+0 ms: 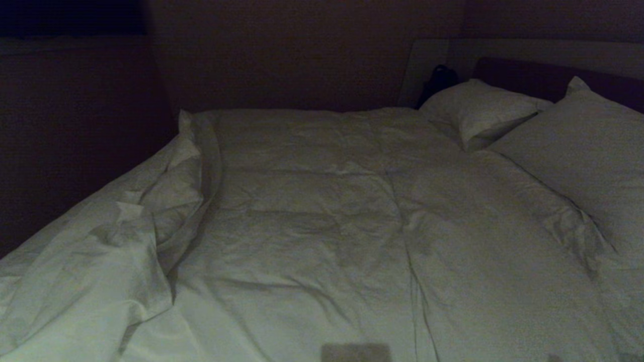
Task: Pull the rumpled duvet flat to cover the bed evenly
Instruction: Flatten the corners of the folded blanket
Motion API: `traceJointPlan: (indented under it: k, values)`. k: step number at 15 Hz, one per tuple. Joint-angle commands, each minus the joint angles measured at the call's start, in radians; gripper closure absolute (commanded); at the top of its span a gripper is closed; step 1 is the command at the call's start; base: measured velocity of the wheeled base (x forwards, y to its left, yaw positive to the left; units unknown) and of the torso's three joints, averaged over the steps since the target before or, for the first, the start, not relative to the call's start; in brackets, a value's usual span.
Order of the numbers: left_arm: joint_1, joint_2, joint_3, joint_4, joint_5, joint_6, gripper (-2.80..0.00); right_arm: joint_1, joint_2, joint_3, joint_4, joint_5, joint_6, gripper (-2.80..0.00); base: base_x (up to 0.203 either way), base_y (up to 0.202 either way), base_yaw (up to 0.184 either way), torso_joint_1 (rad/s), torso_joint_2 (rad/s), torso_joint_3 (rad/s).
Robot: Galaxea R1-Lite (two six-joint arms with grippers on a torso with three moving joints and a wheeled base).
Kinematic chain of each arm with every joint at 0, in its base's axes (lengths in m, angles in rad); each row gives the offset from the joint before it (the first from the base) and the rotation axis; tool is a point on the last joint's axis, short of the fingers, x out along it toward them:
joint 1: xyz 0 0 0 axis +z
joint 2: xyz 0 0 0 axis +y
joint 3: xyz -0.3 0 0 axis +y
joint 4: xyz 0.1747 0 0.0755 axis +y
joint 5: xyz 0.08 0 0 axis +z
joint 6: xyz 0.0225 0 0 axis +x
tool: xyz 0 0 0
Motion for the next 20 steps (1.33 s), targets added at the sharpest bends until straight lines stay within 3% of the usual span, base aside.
traceJointPlan:
  k: [1, 4, 9, 15, 17, 20]
  values:
    - [0.0, 0.0, 0.0, 0.0, 0.0, 0.001, 0.0, 0.035, -0.012, -0.002, -0.001, 0.001, 0.002, 0.0, 0.0, 0.0, 0.0, 0.0, 0.0, 0.0]
    - [0.0, 0.0, 0.0, 0.0, 0.0, 0.001, 0.0, 0.092, -0.083, -0.002, 0.017, -0.006, 0.003, 0.0, 0.0, 0.0, 0.0, 0.0, 0.0, 0.0]
    - [0.0, 0.0, 0.0, 0.0, 0.0, 0.001, 0.0, 0.102, -0.206, -0.003, 0.065, -0.012, 0.003, 0.0, 0.0, 0.0, 0.0, 0.0, 0.0, 0.0]
    - [0.0, 0.0, 0.0, 0.0, 0.0, 0.001, 0.0, 0.102, -0.288, 0.003, 0.066, -0.113, -0.021, 0.0, 0.0, 0.0, 0.0, 0.0, 0.0, 0.0]
    - [0.0, 0.0, 0.0, 0.0, 0.0, 0.001, 0.0, 0.102, -0.289, 0.004, 0.064, -0.179, -0.038, 0.0, 0.0, 0.0, 0.0, 0.0, 0.0, 0.0]
    - [0.0, 0.0, 0.0, 0.0, 0.0, 0.001, 0.0, 0.102, -0.289, 0.005, 0.064, -0.201, -0.044, 0.0, 0.0, 0.0, 0.0, 0.0, 0.0, 0.0]
